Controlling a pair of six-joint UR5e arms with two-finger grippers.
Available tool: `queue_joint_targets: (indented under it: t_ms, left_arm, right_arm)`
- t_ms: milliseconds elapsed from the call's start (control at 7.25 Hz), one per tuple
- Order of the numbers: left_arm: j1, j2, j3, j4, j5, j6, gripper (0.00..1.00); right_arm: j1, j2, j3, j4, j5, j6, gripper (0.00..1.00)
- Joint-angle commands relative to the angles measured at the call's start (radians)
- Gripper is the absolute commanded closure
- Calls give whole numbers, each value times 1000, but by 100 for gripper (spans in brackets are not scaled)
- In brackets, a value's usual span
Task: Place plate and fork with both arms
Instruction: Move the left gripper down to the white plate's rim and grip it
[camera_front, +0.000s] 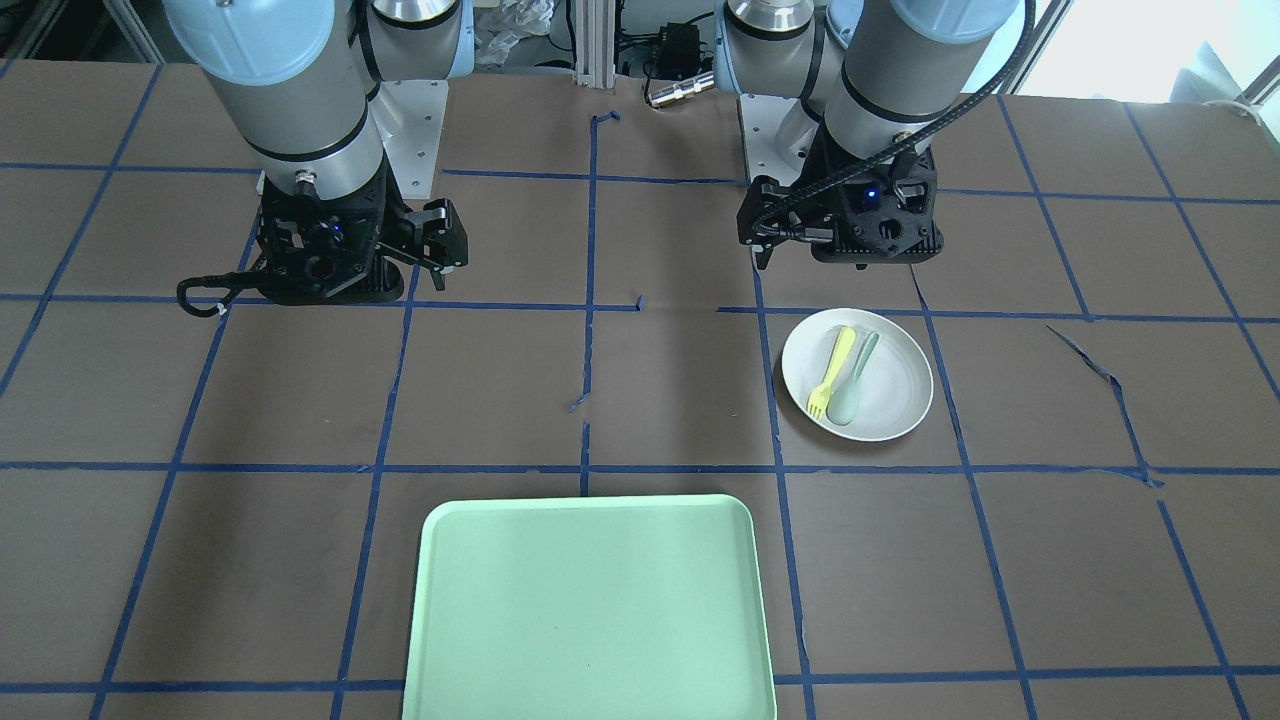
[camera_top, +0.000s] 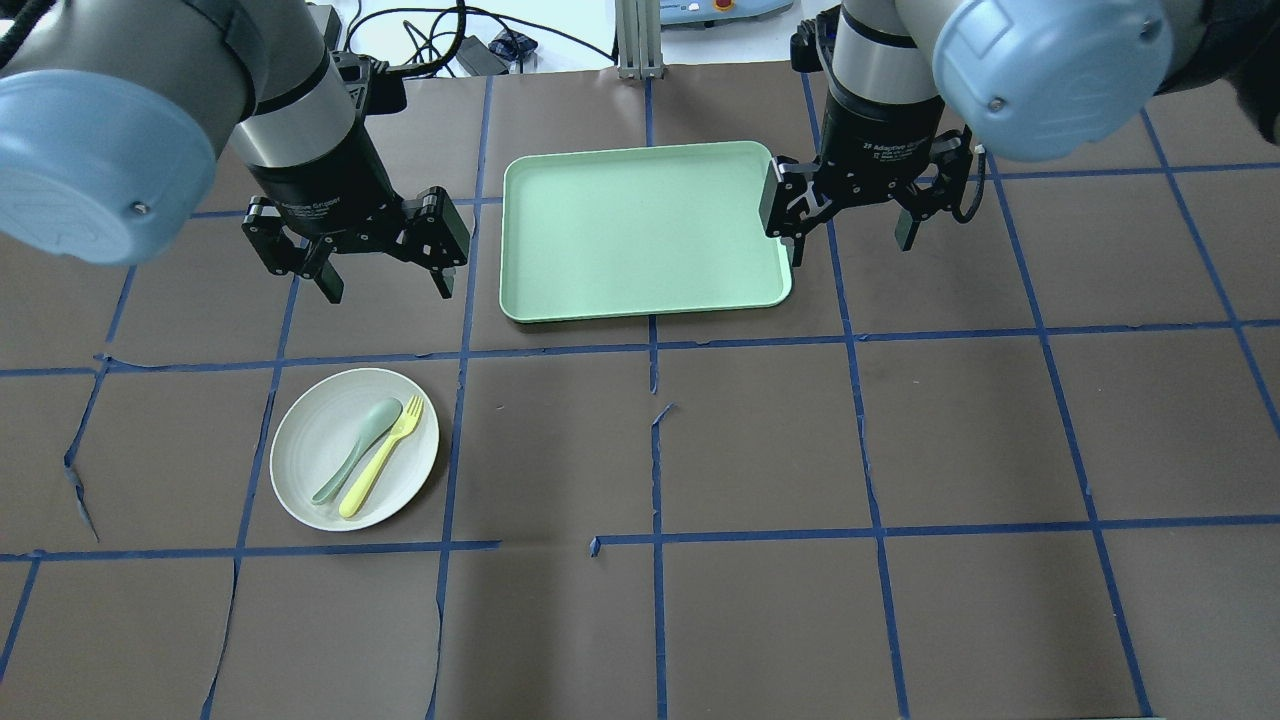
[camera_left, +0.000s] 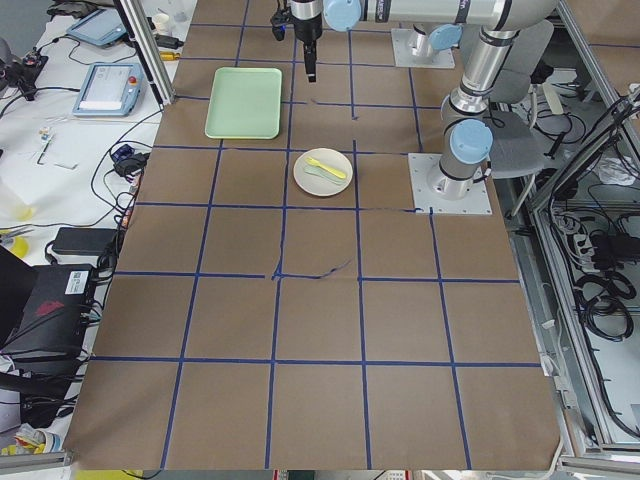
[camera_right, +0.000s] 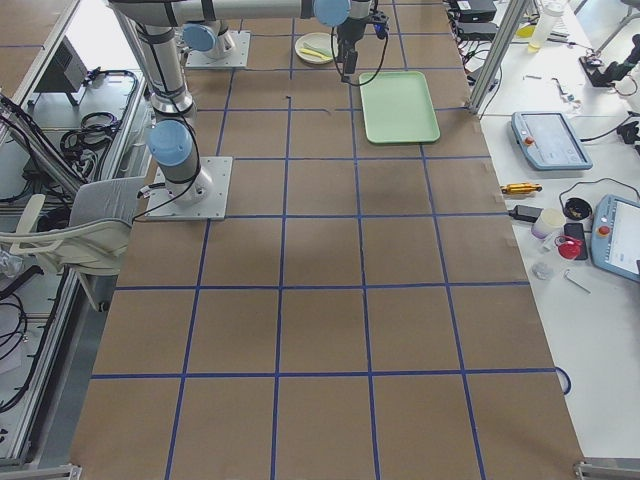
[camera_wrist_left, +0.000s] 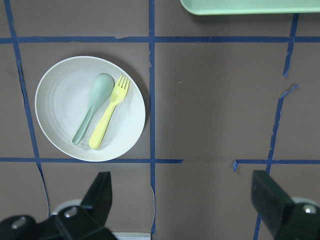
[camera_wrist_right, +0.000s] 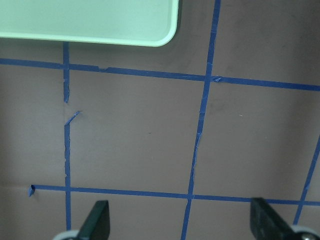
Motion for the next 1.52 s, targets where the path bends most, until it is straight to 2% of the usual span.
queue_joint_targets:
  t_ms: [0, 276, 414, 552, 690, 966, 1103, 1241, 1379]
  left_arm:
    - [13, 7, -1, 16, 0, 15, 0]
    - [138, -10, -15, 29, -6, 39, 0]
    - [210, -19, -49, 39, -7, 123, 0]
    - [270, -24, -93, 124, -3, 210, 0]
    - [331, -38, -153, 178, -3, 307, 0]
    - [443, -55, -245, 236, -10, 639, 0]
    - [470, -70, -274, 246, -15, 704, 4]
    - [487, -107, -297, 340, -12, 784, 5]
    - [501, -149, -317, 380, -15, 821, 5]
  right_arm:
    - [0, 1, 0, -12, 0, 5, 0]
    - [0, 1, 0, -14, 0, 9, 0]
    - [-3, 1, 0, -11, -3, 11, 0]
    - [-3, 2, 2, -11, -2, 11, 0]
    - [-5, 3, 3, -11, -2, 9, 0]
    - [-15, 12, 2, -13, -29, 9, 0]
    - [-14, 12, 3, -13, -66, 9, 0]
    - [-15, 13, 8, -13, -72, 9, 0]
    - [-15, 12, 10, -11, -86, 11, 0]
